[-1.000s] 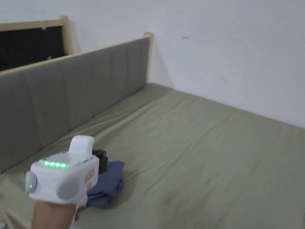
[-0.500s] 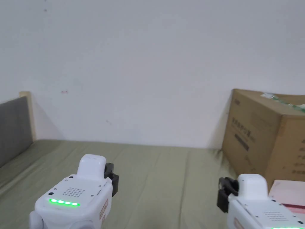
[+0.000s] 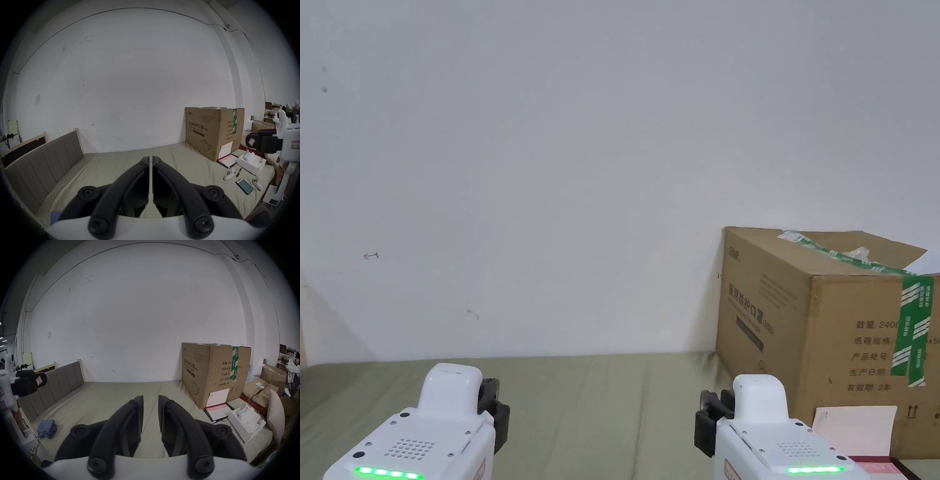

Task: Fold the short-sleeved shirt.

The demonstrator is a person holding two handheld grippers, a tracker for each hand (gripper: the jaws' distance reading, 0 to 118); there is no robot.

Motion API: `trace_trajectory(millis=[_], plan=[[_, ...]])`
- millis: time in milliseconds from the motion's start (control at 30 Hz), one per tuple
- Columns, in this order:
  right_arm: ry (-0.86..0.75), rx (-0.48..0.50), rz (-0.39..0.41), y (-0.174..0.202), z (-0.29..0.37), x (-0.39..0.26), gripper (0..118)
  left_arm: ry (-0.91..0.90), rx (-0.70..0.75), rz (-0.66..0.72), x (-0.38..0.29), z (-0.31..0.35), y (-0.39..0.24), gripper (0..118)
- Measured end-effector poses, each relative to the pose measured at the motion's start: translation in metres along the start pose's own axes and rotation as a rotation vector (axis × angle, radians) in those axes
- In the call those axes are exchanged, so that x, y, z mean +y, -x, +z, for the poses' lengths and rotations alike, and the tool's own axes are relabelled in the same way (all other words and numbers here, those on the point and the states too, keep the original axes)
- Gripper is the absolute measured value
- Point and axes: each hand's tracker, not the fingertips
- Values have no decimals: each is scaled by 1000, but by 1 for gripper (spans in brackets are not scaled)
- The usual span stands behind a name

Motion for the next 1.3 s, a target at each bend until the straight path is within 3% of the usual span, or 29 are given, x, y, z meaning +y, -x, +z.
trace_trajectory(millis=[133, 267, 333, 367, 433, 567, 767, 900, 967, 1100, 1200, 1300], plan=[[-4, 6, 7, 3, 2, 0, 46, -4, 4, -15, 2, 1, 1, 23], [-8, 12, 7, 7, 4, 0, 85, 1, 8, -18, 2, 0, 2, 75], [-9, 10, 21, 9, 5, 0, 88, 0, 11, -20, 1, -1, 4, 80], [-8, 11, 24, 9, 5, 0, 96, -5, 11, -13, 0, 1, 3, 97], [-11, 17, 24, 10, 6, 0, 102, -1, 4, -3, 0, 1, 4, 109], [-35, 11, 26, 12, 9, -1, 117, -13, 6, 26, -2, 2, 6, 111], [-24, 58, -19, 13, 9, 3, 118, -9, 2, 58, 1, 9, 7, 111], [55, -18, -68, 19, 4, 9, 118, -14, -1, 72, 3, 13, 9, 111], [67, 37, -59, 19, 2, 9, 118, -11, 3, 73, 2, 13, 9, 111], [37, 52, -64, 23, 6, 10, 118, -12, 9, 79, 1, 14, 11, 111], [65, -14, -104, 25, 5, 16, 118, -8, 10, 91, -1, 16, 12, 111], [93, -42, -72, 28, 3, 20, 118, -9, 19, 97, -3, 17, 14, 111]])
